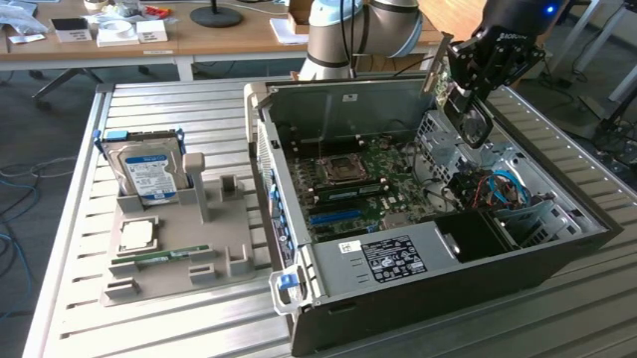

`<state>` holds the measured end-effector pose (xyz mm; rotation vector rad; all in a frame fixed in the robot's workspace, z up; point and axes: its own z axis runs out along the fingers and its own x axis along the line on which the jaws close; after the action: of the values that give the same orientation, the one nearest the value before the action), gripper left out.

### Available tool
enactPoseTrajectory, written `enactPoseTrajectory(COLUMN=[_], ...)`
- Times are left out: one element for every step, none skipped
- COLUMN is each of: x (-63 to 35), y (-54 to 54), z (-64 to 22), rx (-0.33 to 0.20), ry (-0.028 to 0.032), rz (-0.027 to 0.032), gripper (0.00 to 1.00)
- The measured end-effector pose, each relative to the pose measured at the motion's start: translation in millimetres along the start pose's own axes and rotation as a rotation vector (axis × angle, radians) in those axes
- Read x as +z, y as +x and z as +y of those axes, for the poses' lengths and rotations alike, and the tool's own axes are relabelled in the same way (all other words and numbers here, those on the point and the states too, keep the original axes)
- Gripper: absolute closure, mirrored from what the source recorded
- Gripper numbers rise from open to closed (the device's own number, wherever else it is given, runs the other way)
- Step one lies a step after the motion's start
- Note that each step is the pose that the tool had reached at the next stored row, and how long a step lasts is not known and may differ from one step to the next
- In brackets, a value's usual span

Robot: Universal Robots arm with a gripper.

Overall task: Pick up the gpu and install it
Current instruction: 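Insert the gpu into the slot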

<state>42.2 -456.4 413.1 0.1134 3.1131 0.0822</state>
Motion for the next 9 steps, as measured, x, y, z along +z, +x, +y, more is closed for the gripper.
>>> enactPoseTrajectory(x=[0.0,0.0,0.0,0.0,0.1,0.0,0.0,0.1,0.1], y=[0.0,0.0,0.0,0.0,0.1,0.1,0.1,0.1,0.1], z=[0.0,0.0,0.0,0.0,0.0,0.0,0.0,0.0,0.0], rx=[0.0,-0.001,-0.005,-0.012,-0.02,-0.03,-0.042,-0.055,-0.069], ry=[0.0,-0.0001,-0.0001,-0.0003,-0.0005,-0.0007,-0.001,-0.0013,-0.0017], rz=[0.0,0.0,0.0002,0.0006,0.001,0.0016,0.0023,0.0029,0.0037], gripper=[0.73,0.73,0.73,0.73,0.73,0.73,0.73,0.73,0.73])
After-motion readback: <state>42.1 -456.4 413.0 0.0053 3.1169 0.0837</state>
